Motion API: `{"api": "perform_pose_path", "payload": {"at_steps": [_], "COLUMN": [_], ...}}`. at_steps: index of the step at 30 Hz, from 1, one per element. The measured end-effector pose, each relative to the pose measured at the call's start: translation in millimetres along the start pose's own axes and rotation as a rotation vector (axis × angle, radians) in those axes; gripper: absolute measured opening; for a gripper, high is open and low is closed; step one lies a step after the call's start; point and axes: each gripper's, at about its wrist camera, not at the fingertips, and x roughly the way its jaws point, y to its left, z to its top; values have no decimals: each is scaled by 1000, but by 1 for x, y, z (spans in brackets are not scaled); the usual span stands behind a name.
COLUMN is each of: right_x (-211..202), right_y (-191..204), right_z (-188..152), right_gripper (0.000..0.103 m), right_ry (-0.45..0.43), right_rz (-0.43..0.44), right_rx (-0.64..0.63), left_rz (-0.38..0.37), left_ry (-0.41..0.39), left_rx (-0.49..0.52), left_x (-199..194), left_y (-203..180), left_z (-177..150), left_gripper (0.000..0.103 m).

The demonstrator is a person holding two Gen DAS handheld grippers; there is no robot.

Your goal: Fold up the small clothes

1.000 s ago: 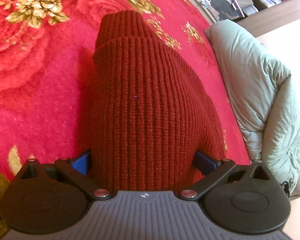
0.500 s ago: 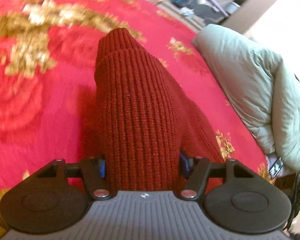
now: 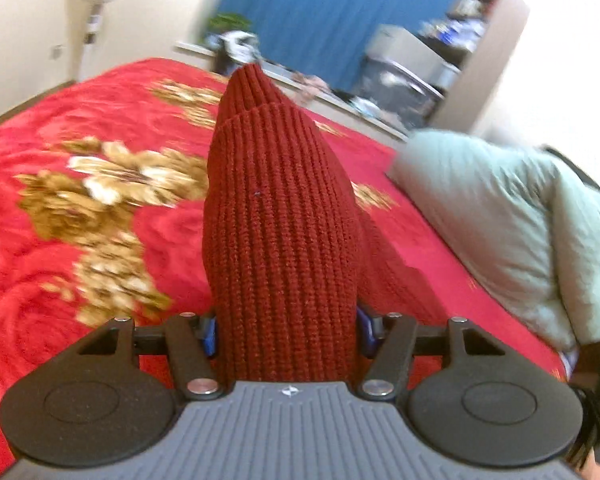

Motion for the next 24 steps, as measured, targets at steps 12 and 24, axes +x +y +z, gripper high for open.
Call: {"api": "perform_pose_path", "payload": {"at_steps": [12,24], "right_x": [19,2], "right_y": [-3,13], "right_z": [4,-47], "right_gripper": [39,31], "right_ry": [137,341], "right_rz": [-65,66], "right_rx": [-7,-58], "left_rz": [198,162], "left_ry": [69,324], "left_rx": [-83,-86], "left_x": [-8,-23], "left_y": [57,57], "left_z": [4,-43], "left_gripper": [85,85]}}
